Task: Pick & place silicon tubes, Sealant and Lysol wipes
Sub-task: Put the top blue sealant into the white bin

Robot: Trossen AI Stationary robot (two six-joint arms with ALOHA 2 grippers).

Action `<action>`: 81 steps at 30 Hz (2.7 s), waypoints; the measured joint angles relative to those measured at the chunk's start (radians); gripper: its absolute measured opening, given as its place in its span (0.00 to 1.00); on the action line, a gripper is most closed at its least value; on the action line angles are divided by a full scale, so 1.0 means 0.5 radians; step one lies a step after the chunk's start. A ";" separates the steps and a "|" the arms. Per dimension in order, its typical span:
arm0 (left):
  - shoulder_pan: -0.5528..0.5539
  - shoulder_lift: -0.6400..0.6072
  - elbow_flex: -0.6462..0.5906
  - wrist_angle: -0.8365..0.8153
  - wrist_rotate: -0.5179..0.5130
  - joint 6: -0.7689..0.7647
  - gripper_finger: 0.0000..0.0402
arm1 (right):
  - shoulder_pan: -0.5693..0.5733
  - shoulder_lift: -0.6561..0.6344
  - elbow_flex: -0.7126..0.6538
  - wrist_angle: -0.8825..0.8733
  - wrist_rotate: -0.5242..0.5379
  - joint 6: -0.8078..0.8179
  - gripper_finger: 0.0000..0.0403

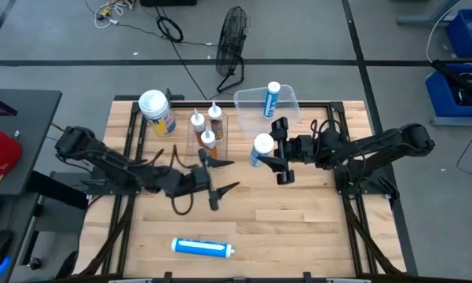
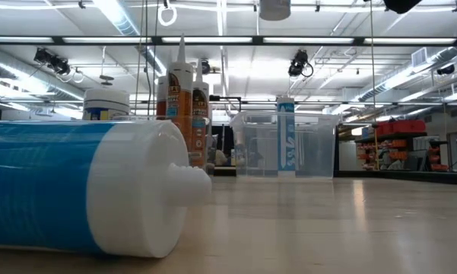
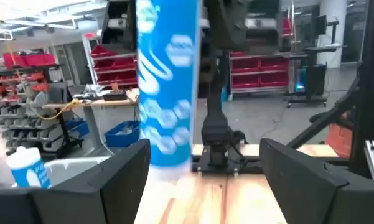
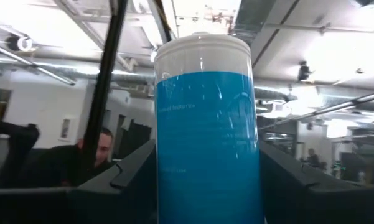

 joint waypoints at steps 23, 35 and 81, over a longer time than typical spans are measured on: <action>0.635 0.018 0.094 -0.006 1.096 -0.353 0.77 | -0.196 0.345 0.395 -0.098 -0.400 0.274 0.56; 0.632 0.004 0.074 -0.197 1.078 -0.219 0.70 | -0.219 0.415 0.494 -0.300 -0.427 0.296 0.56; 0.647 0.007 0.070 -0.432 1.057 -0.235 0.55 | -0.160 0.362 1.321 -2.239 -0.188 0.115 0.59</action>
